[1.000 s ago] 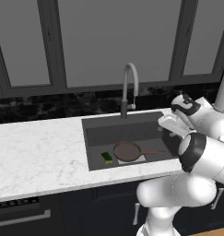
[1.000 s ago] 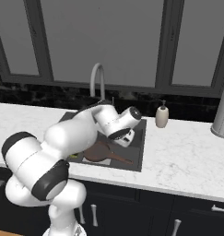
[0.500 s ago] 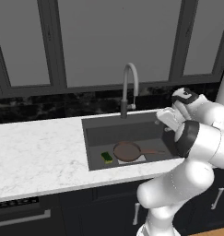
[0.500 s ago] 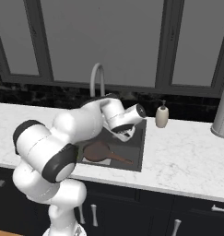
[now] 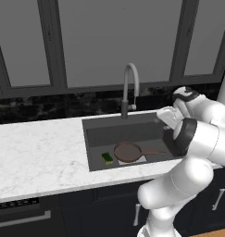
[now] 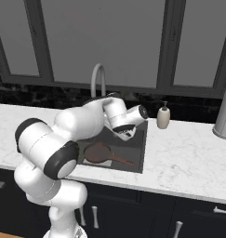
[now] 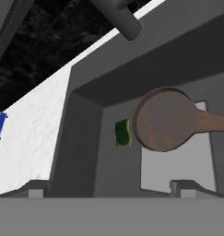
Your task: Pick the pan and sponge and place them into the sink. Then turn on the water.
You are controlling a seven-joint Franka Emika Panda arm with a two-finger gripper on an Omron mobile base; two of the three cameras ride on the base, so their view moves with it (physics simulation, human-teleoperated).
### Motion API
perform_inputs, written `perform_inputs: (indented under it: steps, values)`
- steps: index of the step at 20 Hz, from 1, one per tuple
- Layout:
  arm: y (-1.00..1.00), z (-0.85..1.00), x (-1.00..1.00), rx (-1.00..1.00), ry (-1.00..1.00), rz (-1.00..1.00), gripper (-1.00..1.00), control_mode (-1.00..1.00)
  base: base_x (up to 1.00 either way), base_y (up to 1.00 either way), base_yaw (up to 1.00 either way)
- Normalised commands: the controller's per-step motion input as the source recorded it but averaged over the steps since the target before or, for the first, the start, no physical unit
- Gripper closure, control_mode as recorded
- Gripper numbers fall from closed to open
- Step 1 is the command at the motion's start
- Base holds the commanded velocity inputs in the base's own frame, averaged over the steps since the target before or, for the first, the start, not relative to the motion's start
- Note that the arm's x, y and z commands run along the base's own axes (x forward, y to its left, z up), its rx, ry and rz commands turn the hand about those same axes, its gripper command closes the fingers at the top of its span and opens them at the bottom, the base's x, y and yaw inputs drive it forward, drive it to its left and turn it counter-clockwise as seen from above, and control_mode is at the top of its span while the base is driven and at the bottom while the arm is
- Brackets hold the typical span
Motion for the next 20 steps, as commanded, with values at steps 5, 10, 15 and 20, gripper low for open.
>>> perform_inputs:
  steps: [5, 10, 15, 20]
  values:
    - [0.09, 0.0, 0.29, 0.13, -0.19, 0.0, -1.0, -1.0, 0.0, 0.0, 0.0]
    - [0.14, 0.0, 0.4, 0.1, -0.06, -0.03, -1.0, -1.0, 0.0, 0.0, 0.0]
    - [0.06, 0.0, 0.49, 0.02, 0.01, -0.06, -1.0, -1.0, 0.0, 0.0, 0.0]
    - [0.01, 0.0, 0.36, 0.03, 0.05, -0.06, -1.0, -1.0, 0.0, 0.0, 0.0]
